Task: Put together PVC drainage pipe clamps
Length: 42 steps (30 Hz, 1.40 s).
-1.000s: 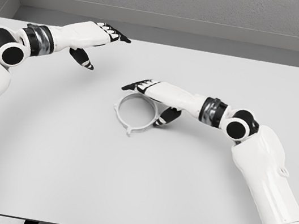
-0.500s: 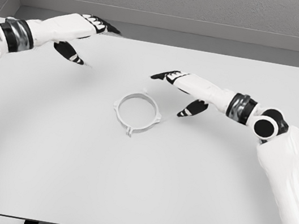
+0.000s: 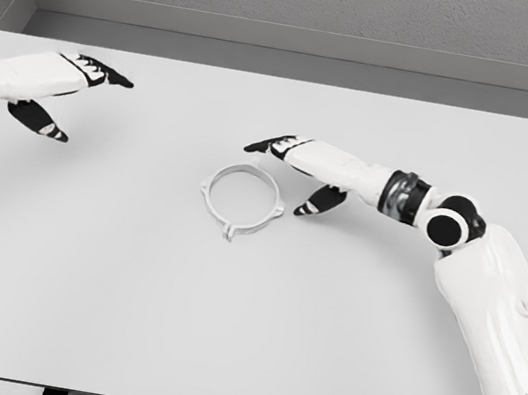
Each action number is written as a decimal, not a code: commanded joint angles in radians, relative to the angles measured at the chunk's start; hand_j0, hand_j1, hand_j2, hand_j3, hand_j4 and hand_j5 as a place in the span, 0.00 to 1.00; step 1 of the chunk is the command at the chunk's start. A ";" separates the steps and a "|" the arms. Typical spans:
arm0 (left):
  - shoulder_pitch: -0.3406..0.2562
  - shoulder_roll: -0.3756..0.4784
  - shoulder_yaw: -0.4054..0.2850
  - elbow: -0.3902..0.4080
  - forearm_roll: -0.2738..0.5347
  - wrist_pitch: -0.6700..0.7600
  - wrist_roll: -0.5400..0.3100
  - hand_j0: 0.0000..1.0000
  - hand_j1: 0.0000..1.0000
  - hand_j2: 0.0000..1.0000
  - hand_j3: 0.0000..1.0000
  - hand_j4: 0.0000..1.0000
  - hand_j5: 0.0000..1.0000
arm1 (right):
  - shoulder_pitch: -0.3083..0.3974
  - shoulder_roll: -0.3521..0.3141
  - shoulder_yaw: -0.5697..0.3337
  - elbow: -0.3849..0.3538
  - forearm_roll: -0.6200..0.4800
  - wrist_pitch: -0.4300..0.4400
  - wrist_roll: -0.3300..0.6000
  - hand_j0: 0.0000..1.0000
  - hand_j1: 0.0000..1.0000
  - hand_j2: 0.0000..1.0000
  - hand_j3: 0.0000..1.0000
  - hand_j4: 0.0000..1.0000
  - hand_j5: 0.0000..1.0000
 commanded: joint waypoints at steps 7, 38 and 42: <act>0.032 0.003 -0.001 -0.031 0.008 0.003 0.001 1.00 1.00 1.00 1.00 1.00 1.00 | 0.000 0.021 0.015 0.001 -0.006 0.003 0.000 1.00 1.00 1.00 1.00 1.00 1.00; 0.074 0.017 0.013 -0.085 0.008 0.003 0.001 1.00 1.00 1.00 1.00 1.00 1.00 | 0.003 0.028 0.025 -0.028 -0.004 0.003 0.000 1.00 1.00 1.00 1.00 1.00 1.00; 0.074 0.033 0.015 -0.085 0.008 0.003 0.001 1.00 1.00 1.00 1.00 1.00 1.00 | 0.025 -0.008 0.015 -0.094 -0.007 0.003 0.000 1.00 1.00 1.00 1.00 1.00 1.00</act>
